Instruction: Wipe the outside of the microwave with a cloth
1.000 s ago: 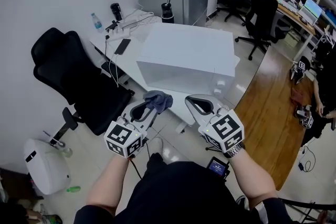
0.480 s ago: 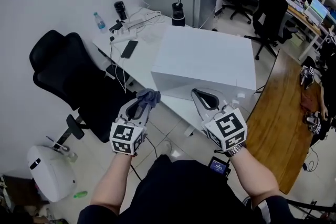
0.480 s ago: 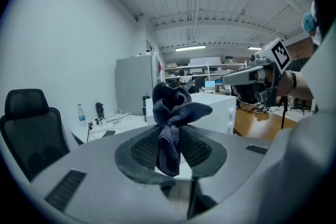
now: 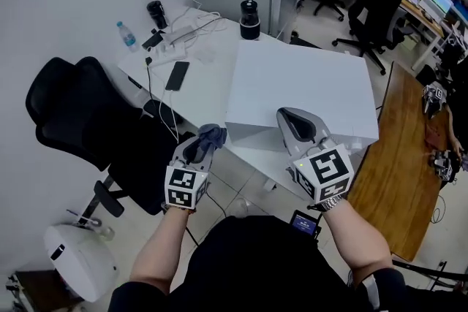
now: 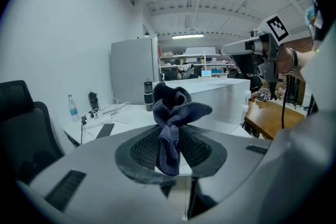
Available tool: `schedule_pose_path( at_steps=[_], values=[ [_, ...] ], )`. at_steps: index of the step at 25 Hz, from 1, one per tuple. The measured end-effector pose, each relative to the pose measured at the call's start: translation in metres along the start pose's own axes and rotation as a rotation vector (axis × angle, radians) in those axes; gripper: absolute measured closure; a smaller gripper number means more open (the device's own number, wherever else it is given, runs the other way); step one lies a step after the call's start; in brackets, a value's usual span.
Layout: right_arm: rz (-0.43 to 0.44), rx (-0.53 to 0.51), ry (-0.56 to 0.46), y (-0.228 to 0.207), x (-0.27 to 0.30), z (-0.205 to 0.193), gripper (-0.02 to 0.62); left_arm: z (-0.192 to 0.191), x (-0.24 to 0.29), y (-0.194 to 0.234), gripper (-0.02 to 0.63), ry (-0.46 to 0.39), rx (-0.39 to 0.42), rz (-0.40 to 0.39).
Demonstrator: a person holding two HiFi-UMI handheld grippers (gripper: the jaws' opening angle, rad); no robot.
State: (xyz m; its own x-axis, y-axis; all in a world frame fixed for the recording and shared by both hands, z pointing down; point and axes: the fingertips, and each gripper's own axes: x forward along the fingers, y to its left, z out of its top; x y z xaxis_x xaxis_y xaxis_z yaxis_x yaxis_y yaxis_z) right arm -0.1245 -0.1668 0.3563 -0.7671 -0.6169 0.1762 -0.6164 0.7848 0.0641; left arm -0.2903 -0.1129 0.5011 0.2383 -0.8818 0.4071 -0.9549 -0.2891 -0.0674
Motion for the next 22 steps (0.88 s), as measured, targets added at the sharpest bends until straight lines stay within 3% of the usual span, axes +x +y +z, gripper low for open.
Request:
schedule_pose_path(
  at_steps=[11, 22],
  values=[
    [-0.074, 0.011, 0.028, -0.009, 0.052, -0.001, 0.595, -0.007, 0.057, 0.012, 0.503, 0.038, 0.040, -0.177],
    [-0.150, 0.020, 0.064, -0.036, 0.069, -0.009, 0.595, 0.010, 0.115, 0.027, 0.503, 0.027, 0.035, -0.248]
  ],
)
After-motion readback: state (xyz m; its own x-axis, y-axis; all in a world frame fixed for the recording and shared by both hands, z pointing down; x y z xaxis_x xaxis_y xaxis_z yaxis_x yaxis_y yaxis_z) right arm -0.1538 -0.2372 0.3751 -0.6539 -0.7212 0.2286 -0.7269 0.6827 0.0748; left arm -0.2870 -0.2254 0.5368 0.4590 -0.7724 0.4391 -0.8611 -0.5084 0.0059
